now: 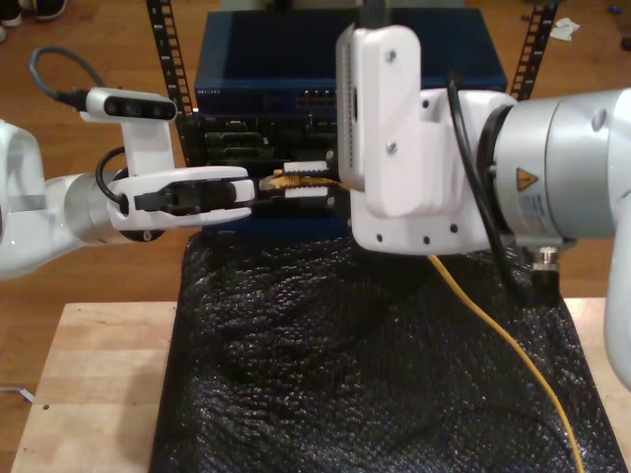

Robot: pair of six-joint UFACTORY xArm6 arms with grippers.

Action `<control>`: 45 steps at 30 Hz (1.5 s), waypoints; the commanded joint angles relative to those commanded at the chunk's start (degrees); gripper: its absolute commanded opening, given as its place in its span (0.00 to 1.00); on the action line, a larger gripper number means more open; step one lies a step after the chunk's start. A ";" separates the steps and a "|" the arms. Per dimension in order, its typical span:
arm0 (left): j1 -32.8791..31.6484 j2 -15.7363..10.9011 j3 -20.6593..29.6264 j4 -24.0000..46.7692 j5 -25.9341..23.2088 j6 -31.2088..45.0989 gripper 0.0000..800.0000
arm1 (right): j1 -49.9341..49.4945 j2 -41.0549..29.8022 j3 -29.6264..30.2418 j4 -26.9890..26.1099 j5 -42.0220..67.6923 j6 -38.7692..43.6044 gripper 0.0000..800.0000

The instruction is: Grab the cable and plug it in

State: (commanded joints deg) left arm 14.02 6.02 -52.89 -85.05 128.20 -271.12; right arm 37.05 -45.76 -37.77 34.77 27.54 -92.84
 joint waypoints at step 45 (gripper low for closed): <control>7.03 -17.76 -8.88 48.88 -30.33 5.89 1.00 | -25.49 16.62 -3.43 -10.99 16.26 14.15 0.00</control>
State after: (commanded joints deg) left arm 21.05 -11.74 -61.77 -36.18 97.87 -265.23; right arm 11.56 -29.14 -41.20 23.78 43.80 -78.68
